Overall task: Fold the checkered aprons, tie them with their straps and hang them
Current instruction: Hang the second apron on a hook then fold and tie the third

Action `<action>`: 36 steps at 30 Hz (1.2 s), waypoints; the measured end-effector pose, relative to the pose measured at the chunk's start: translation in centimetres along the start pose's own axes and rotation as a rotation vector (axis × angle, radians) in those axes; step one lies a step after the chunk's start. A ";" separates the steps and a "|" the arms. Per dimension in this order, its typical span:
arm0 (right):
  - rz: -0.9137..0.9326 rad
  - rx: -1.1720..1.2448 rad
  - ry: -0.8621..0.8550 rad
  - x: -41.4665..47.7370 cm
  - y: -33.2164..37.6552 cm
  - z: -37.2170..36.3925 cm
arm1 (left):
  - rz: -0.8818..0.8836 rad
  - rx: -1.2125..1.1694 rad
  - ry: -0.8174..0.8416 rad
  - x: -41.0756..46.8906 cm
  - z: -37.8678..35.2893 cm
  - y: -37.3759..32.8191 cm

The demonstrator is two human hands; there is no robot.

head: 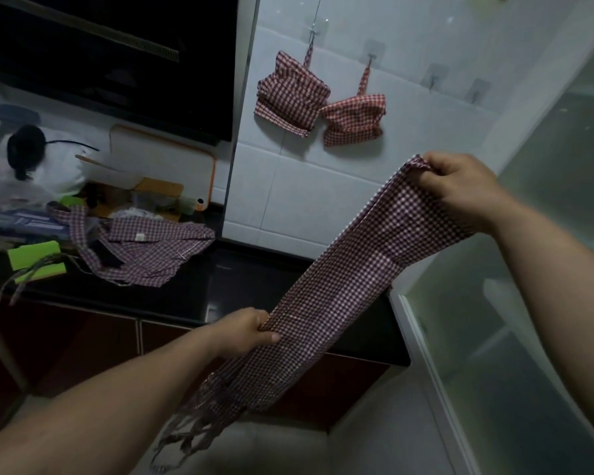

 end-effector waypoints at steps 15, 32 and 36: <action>-0.210 0.049 0.116 8.9 -18.2 -8.6 | 0.295 -0.144 -0.168 10.4 1.8 4.6; -0.750 0.222 0.247 4.5 -44.6 -35.4 | 0.321 1.138 0.221 32.6 13.3 8.6; -0.763 0.089 0.222 4.6 -47.8 -39.1 | 0.190 1.172 0.241 37.5 8.1 16.0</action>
Point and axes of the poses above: each hand's wrist, its own x-axis towards the middle knuckle, its own z-axis out of the back of the hand, y = z × x, the point moved 2 cm from there along x, towards the middle knuckle, and after that the axes turned 4 degrees about -z, right-handed, at the moved point
